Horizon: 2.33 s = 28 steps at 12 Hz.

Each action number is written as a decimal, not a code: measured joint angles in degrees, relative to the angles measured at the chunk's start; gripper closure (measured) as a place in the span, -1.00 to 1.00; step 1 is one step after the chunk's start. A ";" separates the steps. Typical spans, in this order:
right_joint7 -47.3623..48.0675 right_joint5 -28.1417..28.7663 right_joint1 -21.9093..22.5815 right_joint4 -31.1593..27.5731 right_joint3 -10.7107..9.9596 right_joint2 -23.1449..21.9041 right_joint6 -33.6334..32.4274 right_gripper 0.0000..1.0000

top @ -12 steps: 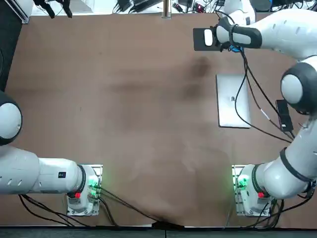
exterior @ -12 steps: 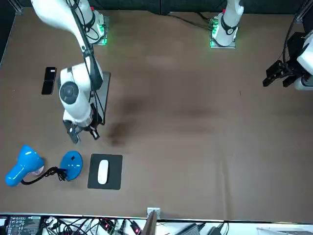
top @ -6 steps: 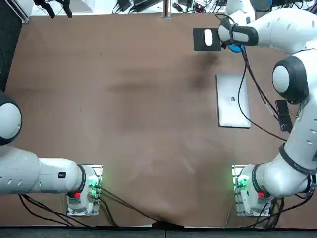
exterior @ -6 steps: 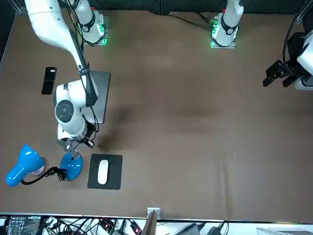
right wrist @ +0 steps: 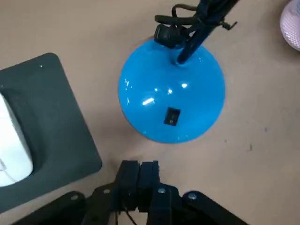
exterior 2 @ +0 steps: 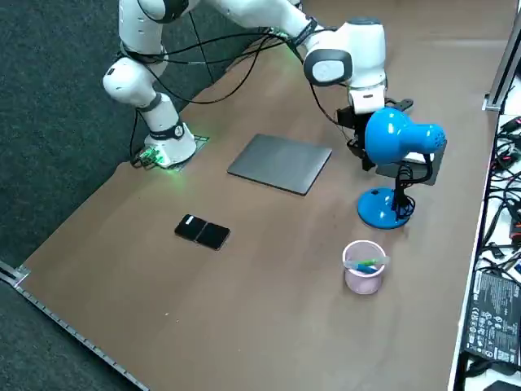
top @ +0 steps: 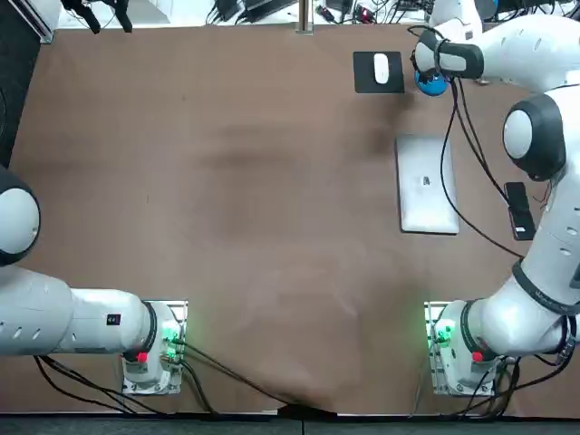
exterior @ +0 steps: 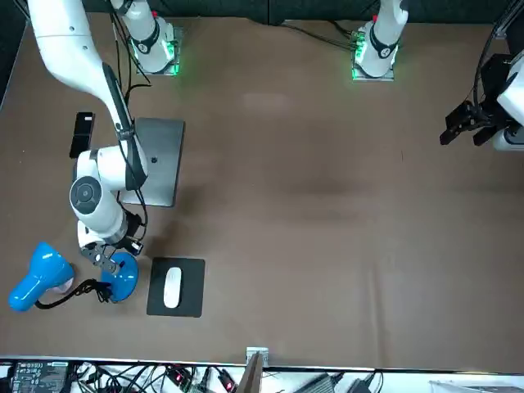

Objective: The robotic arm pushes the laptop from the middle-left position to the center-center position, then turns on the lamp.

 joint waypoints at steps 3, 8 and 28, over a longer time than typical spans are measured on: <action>-2.02 -0.02 -0.71 1.53 0.01 2.09 1.03 0.96; -5.88 -0.04 -2.82 2.70 -0.01 4.03 3.59 0.96; -7.64 -0.09 -4.24 4.59 0.02 6.25 7.17 0.96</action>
